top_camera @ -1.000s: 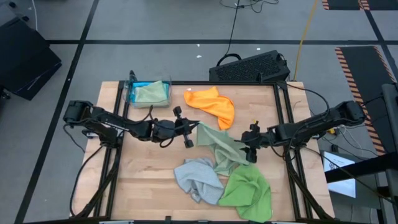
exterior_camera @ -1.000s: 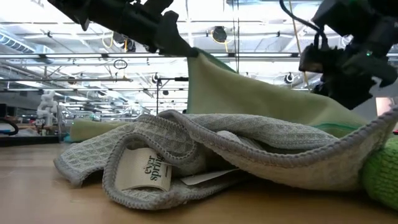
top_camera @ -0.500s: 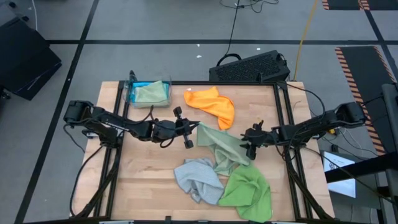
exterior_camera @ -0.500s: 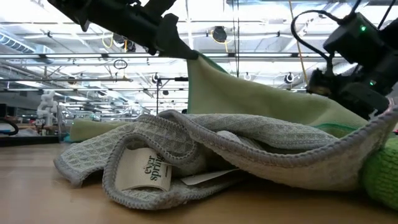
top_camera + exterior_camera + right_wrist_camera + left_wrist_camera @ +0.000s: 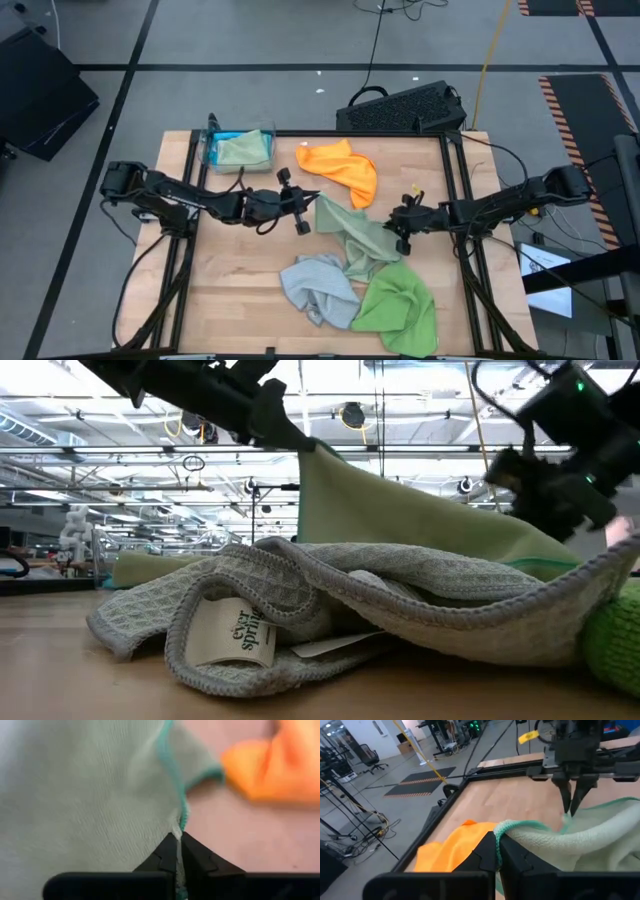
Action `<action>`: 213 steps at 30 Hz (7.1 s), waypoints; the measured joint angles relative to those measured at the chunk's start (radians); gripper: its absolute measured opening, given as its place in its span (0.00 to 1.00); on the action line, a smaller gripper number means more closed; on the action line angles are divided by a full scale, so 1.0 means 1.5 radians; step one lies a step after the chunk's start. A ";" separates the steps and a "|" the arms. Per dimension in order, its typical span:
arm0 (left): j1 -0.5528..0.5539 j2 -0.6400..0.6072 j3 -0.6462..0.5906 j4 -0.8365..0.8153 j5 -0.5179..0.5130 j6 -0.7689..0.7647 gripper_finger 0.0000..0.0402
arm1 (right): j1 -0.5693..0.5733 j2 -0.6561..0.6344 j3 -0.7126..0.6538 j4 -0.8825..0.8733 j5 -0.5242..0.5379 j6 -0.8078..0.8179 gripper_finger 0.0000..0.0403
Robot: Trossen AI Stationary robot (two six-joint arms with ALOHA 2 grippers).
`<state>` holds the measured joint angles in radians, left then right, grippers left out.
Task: Fold microfiber towels
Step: Fold the light green microfiber cloth
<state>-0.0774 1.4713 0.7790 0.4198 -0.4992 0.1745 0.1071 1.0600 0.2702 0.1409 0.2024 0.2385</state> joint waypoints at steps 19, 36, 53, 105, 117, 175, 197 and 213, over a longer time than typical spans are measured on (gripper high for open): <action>-0.089 -0.087 0.000 -0.326 0.038 -0.229 0.02 | 0.082 -0.066 0.064 -0.038 -0.014 -0.064 0.10; -0.140 -0.024 0.000 -0.359 0.054 -0.282 0.02 | 0.139 -0.070 0.039 -0.105 -0.016 0.068 0.55; -0.140 -0.024 0.000 -0.348 0.053 -0.276 0.02 | 0.139 -0.033 -0.044 0.067 -0.051 0.000 0.12; -0.033 -0.178 0.295 -0.560 -0.082 -0.086 0.02 | 0.103 -0.094 0.656 -0.732 0.371 -0.157 0.00; 0.199 -0.081 0.264 -0.500 -0.046 -0.004 0.02 | -0.166 -0.095 0.450 -0.368 0.281 -0.431 0.00; 0.089 -0.040 -0.035 -0.341 0.187 -0.194 0.02 | -0.275 -0.096 0.133 -0.321 -0.261 -0.132 0.00; 0.080 0.022 -0.047 -0.330 0.192 -0.226 0.02 | -0.236 -0.072 0.018 -0.147 -0.315 -0.063 0.00; 0.080 0.022 -0.047 -0.338 0.194 -0.235 0.03 | -0.205 -0.072 0.010 -0.147 -0.330 -0.022 0.18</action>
<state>0.0433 1.5043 0.7086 -0.0879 -0.2085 -0.1787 -0.1997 0.9520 0.2859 -0.0797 -0.2924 0.2060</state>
